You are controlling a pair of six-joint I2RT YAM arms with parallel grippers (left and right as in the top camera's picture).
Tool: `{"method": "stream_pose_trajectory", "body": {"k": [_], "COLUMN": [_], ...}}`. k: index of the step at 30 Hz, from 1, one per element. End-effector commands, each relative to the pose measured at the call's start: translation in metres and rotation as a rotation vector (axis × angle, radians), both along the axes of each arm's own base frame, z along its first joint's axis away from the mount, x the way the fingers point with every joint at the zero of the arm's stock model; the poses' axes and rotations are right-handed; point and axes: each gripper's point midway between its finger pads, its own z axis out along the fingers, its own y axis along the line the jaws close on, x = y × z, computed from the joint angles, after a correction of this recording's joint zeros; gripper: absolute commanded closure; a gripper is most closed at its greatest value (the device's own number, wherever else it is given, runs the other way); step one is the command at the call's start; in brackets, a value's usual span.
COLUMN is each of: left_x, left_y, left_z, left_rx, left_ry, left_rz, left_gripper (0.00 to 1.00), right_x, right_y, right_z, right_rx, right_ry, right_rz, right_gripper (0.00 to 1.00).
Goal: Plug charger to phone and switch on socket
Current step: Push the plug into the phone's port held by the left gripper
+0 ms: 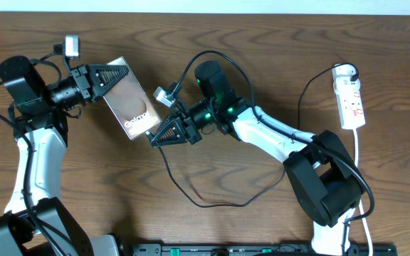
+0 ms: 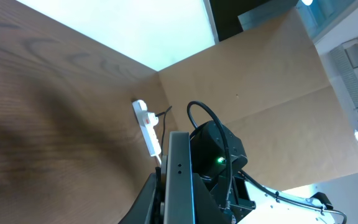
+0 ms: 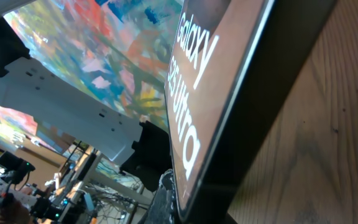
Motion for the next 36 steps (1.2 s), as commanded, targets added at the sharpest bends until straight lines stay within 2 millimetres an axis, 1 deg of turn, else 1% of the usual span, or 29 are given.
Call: {"method": "stream_pose_trajectory", "body": {"k": [1, 22, 30, 36], "left_x": [-0.006, -0.008, -0.009, -0.010], "left_y": [-0.002, -0.003, -0.004, -0.004], "left_z": [0.001, 0.002, 0.002, 0.003], "left_rx": [-0.013, -0.018, -0.019, -0.020], "left_ry": [0.002, 0.001, 0.000, 0.000], "left_rz": [-0.034, -0.051, -0.056, -0.060], "left_gripper": [0.92, 0.93, 0.93, 0.92], "right_x": [-0.003, 0.000, 0.006, 0.009], "right_y": [0.003, 0.005, 0.009, 0.011], "right_z": [0.000, 0.001, 0.000, 0.003], "right_rx": [0.004, -0.016, -0.057, -0.063], "right_ry": [0.004, 0.029, 0.068, 0.081], "right_rz": [0.018, 0.004, -0.037, -0.052], "right_gripper": [0.99, 0.99, 0.99, 0.99]}}
